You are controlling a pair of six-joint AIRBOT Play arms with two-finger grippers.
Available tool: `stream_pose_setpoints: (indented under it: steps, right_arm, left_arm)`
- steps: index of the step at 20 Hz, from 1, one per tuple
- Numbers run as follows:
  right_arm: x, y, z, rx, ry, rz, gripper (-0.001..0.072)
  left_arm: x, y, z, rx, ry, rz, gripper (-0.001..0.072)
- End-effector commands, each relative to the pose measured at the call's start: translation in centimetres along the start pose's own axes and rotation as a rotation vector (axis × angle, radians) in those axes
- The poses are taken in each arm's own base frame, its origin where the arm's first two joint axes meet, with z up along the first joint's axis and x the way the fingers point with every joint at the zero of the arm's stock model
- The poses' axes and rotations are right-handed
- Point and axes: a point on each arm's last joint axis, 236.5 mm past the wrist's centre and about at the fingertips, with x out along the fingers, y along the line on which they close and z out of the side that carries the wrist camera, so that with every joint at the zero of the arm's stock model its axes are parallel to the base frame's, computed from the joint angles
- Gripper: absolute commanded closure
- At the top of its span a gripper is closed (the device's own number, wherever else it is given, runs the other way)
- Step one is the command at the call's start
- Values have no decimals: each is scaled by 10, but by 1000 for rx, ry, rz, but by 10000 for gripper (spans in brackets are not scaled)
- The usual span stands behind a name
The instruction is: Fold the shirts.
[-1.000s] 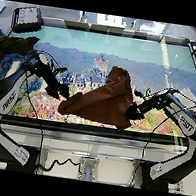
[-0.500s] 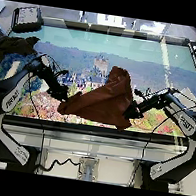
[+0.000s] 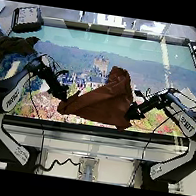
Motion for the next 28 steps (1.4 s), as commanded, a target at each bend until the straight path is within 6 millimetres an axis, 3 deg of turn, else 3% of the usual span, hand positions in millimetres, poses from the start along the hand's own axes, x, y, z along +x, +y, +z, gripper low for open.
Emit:
stream_pose_setpoints:
  steps: [1, 2, 5, 7, 11, 16, 21, 28]
  right_arm:
    - [-7, -20, -12, 6, 27, -117, 408]
    - [-9, -21, -13, 4, 27, -134, 407]
    - [-14, -20, -15, -4, 16, -160, 407]
    - [-17, -22, -16, 16, 7, -158, 407]
    - [-22, -20, -16, 42, -7, -130, 407]
    - [-32, -18, -18, 44, -38, -130, 407]
    - [-48, -14, -15, 34, -111, -134, 407]
    - [-61, -10, -11, 46, -173, -90, 407]
  left_arm:
    - [-23, -28, 17, 42, -103, -111, 234]
    - [-37, -23, 20, 27, -132, -83, 234]
    - [-72, 27, 11, -61, -183, 116, 234]
    - [-78, 38, 10, -116, -214, 74, 234]
    - [-65, 50, 3, -140, -193, 52, 234]
    - [-26, 57, -9, -198, -54, -31, 234]
    - [-13, 42, -1, -210, -37, -140, 234]
    - [4, 28, -8, -206, 51, -144, 246]
